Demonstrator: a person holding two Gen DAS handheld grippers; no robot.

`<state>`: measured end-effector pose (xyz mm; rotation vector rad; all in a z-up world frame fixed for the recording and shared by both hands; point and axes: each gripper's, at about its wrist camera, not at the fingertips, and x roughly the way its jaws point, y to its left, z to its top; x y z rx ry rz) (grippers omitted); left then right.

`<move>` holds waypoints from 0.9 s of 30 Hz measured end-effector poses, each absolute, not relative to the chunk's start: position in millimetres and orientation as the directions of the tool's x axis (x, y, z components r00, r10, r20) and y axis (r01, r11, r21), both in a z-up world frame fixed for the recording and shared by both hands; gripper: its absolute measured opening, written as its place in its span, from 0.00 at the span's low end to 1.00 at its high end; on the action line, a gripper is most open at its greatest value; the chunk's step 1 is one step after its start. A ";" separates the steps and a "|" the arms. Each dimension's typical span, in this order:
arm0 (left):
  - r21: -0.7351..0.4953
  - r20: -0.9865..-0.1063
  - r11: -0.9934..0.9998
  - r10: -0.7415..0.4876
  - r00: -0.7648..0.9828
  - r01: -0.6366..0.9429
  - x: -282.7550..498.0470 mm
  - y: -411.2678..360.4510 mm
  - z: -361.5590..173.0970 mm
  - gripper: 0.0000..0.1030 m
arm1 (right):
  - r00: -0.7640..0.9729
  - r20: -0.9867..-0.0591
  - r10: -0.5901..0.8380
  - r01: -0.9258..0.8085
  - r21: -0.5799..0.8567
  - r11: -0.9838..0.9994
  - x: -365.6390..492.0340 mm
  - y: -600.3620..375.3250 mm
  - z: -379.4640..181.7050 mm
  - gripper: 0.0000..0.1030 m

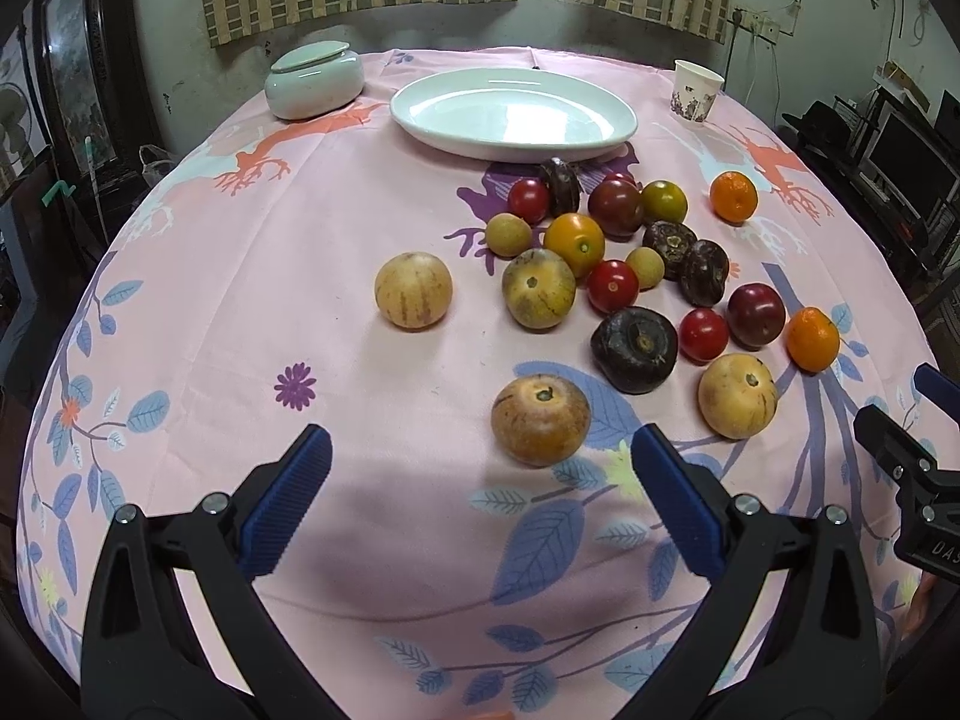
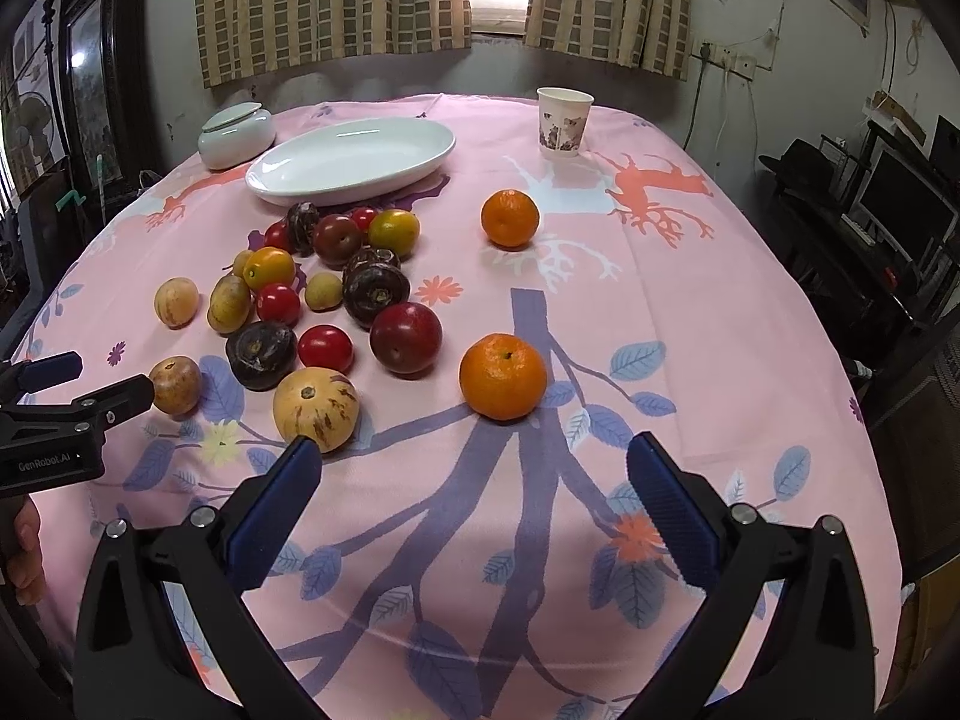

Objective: Organize fruits

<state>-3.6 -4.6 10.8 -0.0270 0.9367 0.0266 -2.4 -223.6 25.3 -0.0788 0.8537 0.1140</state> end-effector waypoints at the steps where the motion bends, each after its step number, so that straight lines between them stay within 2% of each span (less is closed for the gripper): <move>1: -0.017 -0.804 0.999 0.008 0.595 -0.035 -4.0 -4.0 11.2 0.98 | 0.651 -0.756 0.070 -0.133 -0.023 0.991 -2.2 -223.6 24.9 0.99; 27: -0.031 -0.800 0.999 0.000 0.600 -0.041 -7.7 -4.6 14.5 0.98 | 0.651 -0.756 0.073 -0.133 -0.018 0.991 -2.8 -223.7 23.8 0.99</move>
